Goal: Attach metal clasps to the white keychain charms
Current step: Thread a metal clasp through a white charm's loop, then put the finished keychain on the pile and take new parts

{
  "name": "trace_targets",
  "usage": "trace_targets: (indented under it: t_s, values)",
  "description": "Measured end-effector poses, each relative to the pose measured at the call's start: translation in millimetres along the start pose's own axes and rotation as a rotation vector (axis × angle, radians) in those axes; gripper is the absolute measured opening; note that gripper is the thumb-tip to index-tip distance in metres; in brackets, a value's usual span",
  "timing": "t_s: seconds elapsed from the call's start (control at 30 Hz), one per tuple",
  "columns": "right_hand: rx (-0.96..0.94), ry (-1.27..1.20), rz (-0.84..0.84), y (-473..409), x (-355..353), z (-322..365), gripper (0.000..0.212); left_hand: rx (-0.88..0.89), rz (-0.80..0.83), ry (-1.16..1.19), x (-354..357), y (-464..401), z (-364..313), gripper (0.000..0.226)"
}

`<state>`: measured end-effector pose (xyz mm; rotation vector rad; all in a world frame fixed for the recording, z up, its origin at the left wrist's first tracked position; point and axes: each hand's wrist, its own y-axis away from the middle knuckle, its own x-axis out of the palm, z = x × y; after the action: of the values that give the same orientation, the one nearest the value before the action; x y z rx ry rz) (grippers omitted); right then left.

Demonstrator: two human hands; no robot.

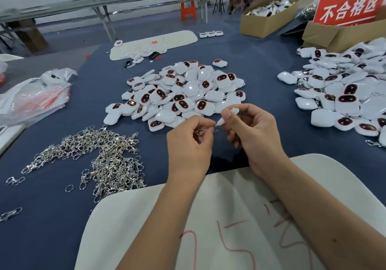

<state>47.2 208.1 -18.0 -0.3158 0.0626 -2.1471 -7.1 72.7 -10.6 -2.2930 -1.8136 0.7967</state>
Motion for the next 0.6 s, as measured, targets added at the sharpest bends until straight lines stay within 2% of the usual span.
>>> trace_targets:
  t_s: [0.17, 0.27, 0.33, 0.4, 0.47, 0.5, 0.6]
  values:
    - [0.038, -0.094, -0.265, -5, -4, 5, 0.025, -0.209, -0.060, 0.180, 34, -11, -27, 0.014]
    - [0.024, -0.142, -0.472, -11, -15, 8, 0.024, -0.415, 0.076, 0.349, 69, -22, -50, 0.009]
    - [-0.037, -0.059, -0.647, -16, -26, 9, 0.024, -0.484, 0.185, 0.436, 88, -26, -60, 0.004]
    - [-0.089, 0.017, -0.766, -20, -37, 12, 0.042, -0.507, 0.263, 0.544, 99, -29, -66, 0.006]
    - [-0.128, 0.049, -0.769, -22, -43, 14, 0.074, -0.480, 0.287, 0.602, 102, -28, -66, 0.008]
    - [-0.145, 0.090, -0.738, -21, -44, 15, 0.084, -0.444, 0.288, 0.586, 103, -27, -63, 0.010]
    - [-0.177, 0.283, -0.610, -16, -38, 14, 0.086, -0.337, 0.269, 0.438, 95, -23, -52, 0.018]
